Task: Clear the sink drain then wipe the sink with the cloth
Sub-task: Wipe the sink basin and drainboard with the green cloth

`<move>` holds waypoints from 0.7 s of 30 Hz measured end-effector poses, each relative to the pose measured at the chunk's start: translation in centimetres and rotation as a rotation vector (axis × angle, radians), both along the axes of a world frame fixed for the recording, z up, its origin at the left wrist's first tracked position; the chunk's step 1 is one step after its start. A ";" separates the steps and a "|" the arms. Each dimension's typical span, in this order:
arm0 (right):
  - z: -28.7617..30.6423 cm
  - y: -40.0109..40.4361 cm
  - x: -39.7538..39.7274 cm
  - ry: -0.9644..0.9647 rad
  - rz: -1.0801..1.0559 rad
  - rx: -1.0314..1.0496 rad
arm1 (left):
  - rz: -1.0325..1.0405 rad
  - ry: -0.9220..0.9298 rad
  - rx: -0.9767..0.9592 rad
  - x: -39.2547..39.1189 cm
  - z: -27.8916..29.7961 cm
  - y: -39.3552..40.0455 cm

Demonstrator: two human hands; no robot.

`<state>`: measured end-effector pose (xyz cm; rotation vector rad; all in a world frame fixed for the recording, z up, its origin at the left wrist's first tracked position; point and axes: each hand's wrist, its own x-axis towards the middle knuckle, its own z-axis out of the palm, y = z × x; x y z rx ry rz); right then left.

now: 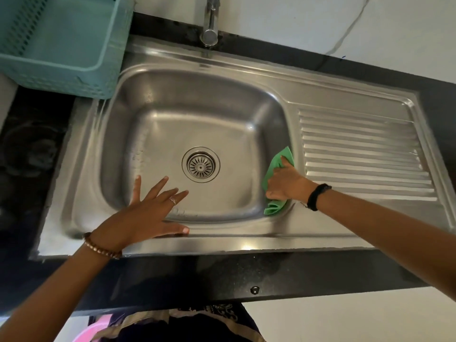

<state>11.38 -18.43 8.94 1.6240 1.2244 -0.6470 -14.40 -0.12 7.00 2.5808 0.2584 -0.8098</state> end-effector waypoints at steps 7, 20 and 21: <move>-3.3 0.6 0.5 -0.157 -0.005 -0.040 | 0.011 -0.051 0.092 -1.1 -0.2 0.0; 0.8 -1.1 -3.8 0.424 -0.686 0.119 | 0.156 -0.151 0.118 -3.3 1.7 0.6; 0.9 -0.8 -4.5 0.446 -0.733 0.117 | 0.166 -0.152 0.121 -3.5 1.7 0.7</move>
